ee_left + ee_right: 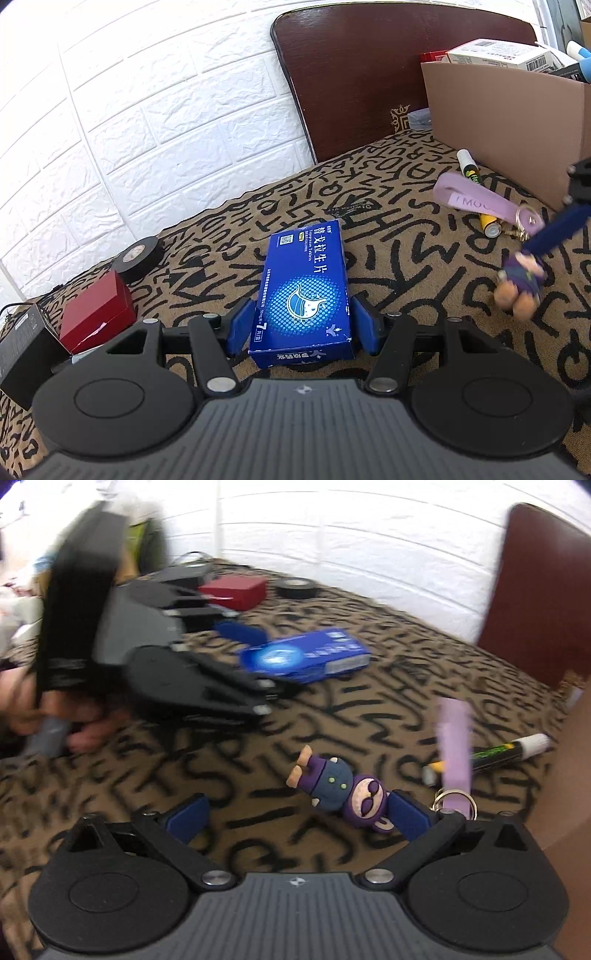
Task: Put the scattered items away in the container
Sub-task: 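Grasp the purple figure keychain with the right gripper while the left holds the medicine box, then carry the medicine box and figure keychain into the cardboard box and open both grippers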
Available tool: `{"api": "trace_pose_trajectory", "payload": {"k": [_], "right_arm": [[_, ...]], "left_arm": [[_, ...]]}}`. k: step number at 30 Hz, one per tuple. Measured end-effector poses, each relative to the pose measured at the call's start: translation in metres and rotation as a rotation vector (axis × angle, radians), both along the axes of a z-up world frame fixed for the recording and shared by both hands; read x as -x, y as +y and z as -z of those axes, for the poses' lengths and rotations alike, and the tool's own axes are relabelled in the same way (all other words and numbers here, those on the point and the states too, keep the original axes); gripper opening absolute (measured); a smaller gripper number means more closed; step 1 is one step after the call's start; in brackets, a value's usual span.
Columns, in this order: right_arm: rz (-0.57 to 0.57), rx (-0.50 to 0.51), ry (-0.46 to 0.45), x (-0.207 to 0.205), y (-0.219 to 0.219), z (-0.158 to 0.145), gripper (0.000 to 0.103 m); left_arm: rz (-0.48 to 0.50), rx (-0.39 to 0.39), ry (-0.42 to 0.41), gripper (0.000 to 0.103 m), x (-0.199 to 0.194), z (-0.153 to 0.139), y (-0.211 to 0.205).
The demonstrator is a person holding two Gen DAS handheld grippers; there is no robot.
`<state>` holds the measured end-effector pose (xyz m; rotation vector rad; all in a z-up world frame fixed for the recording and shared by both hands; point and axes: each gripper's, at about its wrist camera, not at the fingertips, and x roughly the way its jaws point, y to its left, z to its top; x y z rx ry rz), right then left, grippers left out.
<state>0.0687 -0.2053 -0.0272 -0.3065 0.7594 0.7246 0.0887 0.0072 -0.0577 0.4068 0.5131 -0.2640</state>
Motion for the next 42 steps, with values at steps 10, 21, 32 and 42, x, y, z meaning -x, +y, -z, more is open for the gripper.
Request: {"api": "trace_pose_trajectory", "payload": {"k": [10,21,32,42], "right_arm": [[-0.180,0.056,-0.166,0.009,0.004,0.002,0.103],[-0.205,-0.043,0.028,-0.018,0.000,0.004,0.072],[-0.055,-0.058,-0.027,0.042,-0.027,-0.001,0.065],[0.029,-0.155,-0.119,0.049,-0.047,-0.029,0.065]], "left_arm": [[-0.004,-0.002,0.000,0.058,0.000,0.001,0.001],[-0.005,0.000,0.001,0.058,-0.001,0.003,0.003],[-0.008,-0.013,-0.028,0.058,0.002,0.002,0.000],[-0.015,0.074,-0.112,0.022,0.010,-0.030,0.004]]}}
